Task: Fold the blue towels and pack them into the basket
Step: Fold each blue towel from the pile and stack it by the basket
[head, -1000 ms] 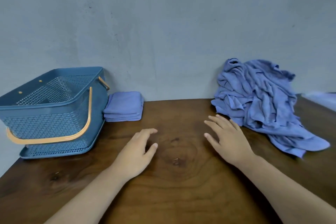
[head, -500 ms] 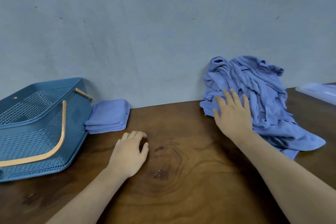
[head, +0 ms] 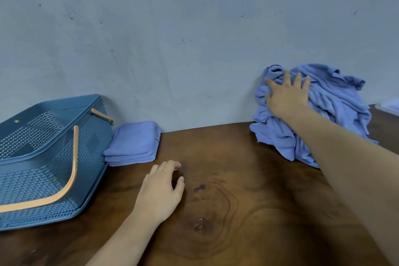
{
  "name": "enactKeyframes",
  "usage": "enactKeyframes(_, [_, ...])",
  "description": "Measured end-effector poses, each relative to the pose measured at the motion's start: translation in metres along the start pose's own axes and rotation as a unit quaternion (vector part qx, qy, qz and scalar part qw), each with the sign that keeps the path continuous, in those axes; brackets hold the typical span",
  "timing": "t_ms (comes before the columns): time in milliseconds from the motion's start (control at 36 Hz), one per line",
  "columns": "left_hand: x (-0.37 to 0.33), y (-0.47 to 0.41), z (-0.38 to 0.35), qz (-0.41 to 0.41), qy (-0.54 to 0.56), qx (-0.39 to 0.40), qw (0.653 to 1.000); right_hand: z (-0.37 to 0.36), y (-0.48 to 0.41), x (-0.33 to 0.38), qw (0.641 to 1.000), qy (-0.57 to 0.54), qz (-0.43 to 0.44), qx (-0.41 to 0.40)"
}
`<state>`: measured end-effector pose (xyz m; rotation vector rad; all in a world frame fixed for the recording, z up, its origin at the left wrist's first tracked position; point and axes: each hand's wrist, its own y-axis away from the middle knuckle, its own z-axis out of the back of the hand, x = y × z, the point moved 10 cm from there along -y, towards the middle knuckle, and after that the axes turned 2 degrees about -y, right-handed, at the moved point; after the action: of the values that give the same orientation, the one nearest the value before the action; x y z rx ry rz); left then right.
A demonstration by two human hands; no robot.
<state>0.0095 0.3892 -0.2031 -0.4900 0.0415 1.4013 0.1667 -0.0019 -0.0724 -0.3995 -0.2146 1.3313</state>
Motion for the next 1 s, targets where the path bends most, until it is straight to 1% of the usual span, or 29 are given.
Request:
enactKeyframes(56, [0.002, -0.001, 0.000, 0.004, 0.009, 0.001, 1.000, -0.003, -0.005, 0.005, 1.000, -0.005, 0.003, 0.018])
enactKeyframes(83, [0.003, -0.001, 0.001, 0.006, 0.016, 0.001, 1.000, -0.003, -0.006, 0.009, 1.000, -0.006, 0.010, 0.014])
enactKeyframes(139, [0.004, -0.001, 0.001, 0.012, 0.032, 0.002, 0.999, -0.002, -0.003, 0.020, 0.999, -0.018, 0.032, -0.013])
enactKeyframes(278, [0.003, 0.002, 0.005, 0.011, 0.047, 0.004, 0.999, 0.009, 0.024, 0.058, 0.983, -0.112, 0.090, -0.110])
enactKeyframes(361, [0.002, 0.002, 0.007, 0.016, 0.062, 0.002, 0.998, 0.017, 0.056, 0.088, 0.972, -0.160, 0.131, -0.111])
enactKeyframes(472, [0.005, 0.003, 0.009, 0.019, 0.102, -0.009, 0.995, 0.021, 0.110, 0.123, 0.944, -0.264, 0.187, -0.072])
enactKeyframes(500, [0.006, 0.004, 0.010, 0.019, 0.112, -0.013, 0.993, 0.018, 0.125, 0.130, 0.930, -0.304, 0.202, -0.047])
enactKeyframes(556, [0.005, 0.005, 0.013, 0.017, 0.129, -0.020, 0.991, 0.006, 0.154, 0.143, 0.897, -0.376, 0.228, 0.036])
enactKeyframes(639, [0.001, 0.006, 0.015, 0.005, 0.152, -0.023, 0.988, -0.011, 0.201, 0.163, 0.862, -0.397, 0.276, 0.150])
enactKeyframes(694, [-0.003, 0.007, 0.016, -0.011, 0.156, -0.022, 0.987, -0.014, 0.219, 0.162, 0.852, -0.405, 0.280, 0.180])
enactKeyframes(722, [-0.006, 0.009, 0.016, -0.022, 0.154, -0.019, 0.988, -0.012, 0.222, 0.156, 0.856, -0.407, 0.270, 0.166])
enactKeyframes(750, [-0.009, 0.010, 0.016, -0.035, 0.151, -0.013, 0.988, -0.006, 0.221, 0.148, 0.869, -0.401, 0.261, 0.128])
enactKeyframes(806, [-0.018, 0.013, 0.012, -0.065, 0.143, 0.011, 0.988, 0.009, 0.214, 0.126, 0.899, -0.365, 0.241, 0.013])
enactKeyframes(833, [-0.023, 0.014, 0.010, -0.086, 0.136, 0.025, 0.987, 0.014, 0.211, 0.117, 0.907, -0.349, 0.232, -0.040])
enactKeyframes(861, [-0.028, 0.015, 0.006, -0.111, 0.126, 0.039, 0.985, 0.014, 0.208, 0.109, 0.912, -0.334, 0.223, -0.076])
enactKeyframes(889, [-0.033, 0.016, 0.002, -0.137, 0.115, 0.054, 0.982, 0.009, 0.205, 0.103, 0.919, -0.317, 0.216, -0.093])
enactKeyframes(917, [-0.038, 0.017, -0.002, -0.161, 0.103, 0.069, 0.979, -0.001, 0.202, 0.100, 0.929, -0.293, 0.206, -0.091])
enactKeyframes(1000, [-0.044, 0.020, -0.010, -0.197, 0.081, 0.089, 0.973, -0.035, 0.195, 0.095, 0.967, -0.193, 0.160, -0.045])
